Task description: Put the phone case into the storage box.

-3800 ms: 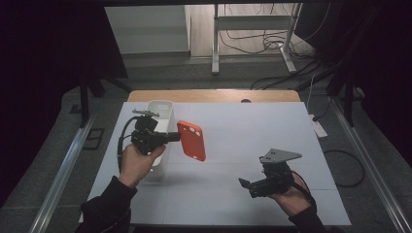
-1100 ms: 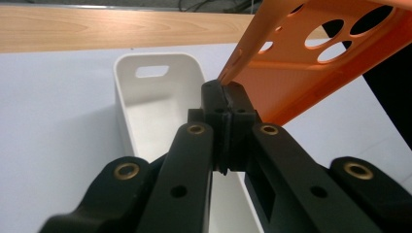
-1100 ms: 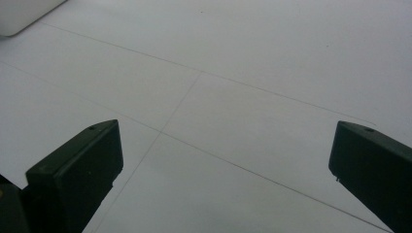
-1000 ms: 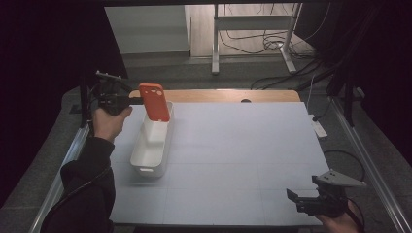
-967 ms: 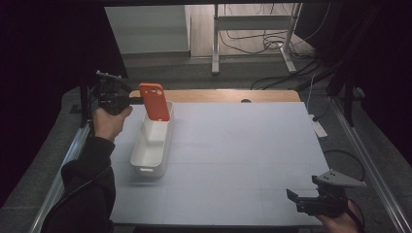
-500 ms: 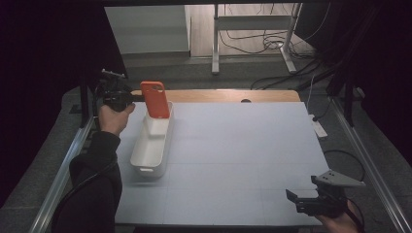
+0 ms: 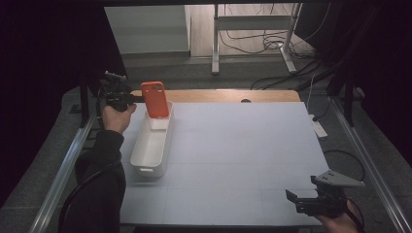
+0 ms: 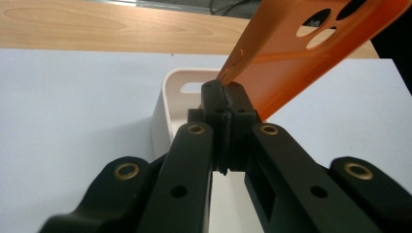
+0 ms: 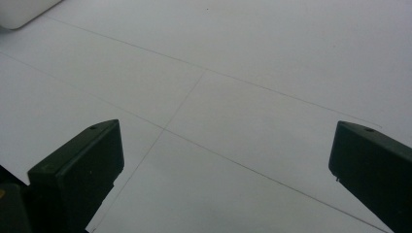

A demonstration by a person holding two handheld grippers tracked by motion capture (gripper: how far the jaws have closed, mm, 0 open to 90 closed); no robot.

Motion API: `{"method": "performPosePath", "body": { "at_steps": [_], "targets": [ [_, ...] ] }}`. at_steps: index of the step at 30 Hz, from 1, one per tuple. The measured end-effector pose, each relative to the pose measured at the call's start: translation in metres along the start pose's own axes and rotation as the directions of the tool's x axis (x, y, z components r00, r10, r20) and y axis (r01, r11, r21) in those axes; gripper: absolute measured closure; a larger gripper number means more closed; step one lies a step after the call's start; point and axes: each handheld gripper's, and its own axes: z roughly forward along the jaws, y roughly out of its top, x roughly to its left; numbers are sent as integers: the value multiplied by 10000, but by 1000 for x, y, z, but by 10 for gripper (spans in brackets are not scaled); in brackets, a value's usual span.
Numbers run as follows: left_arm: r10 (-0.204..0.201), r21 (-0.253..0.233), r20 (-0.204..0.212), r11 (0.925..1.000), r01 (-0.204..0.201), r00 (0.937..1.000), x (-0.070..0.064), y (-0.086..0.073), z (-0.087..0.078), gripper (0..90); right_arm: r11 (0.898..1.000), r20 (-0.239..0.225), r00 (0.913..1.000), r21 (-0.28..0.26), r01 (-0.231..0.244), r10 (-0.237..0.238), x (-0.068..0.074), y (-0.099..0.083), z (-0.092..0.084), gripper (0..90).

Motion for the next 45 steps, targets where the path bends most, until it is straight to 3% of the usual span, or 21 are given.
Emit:
{"method": "performPosePath", "body": {
  "at_steps": [27,45],
  "targets": [
    [-179,717,-270,9972,198,9995,11,-7,38,893,10000,-94,9999,63,47,-46,0,0,1,0],
    [-349,851,-466,9956,388,9983,14,-10,54,875,9999,-100,9999,32,101,-100,0,0,1,0]
  ]
}}
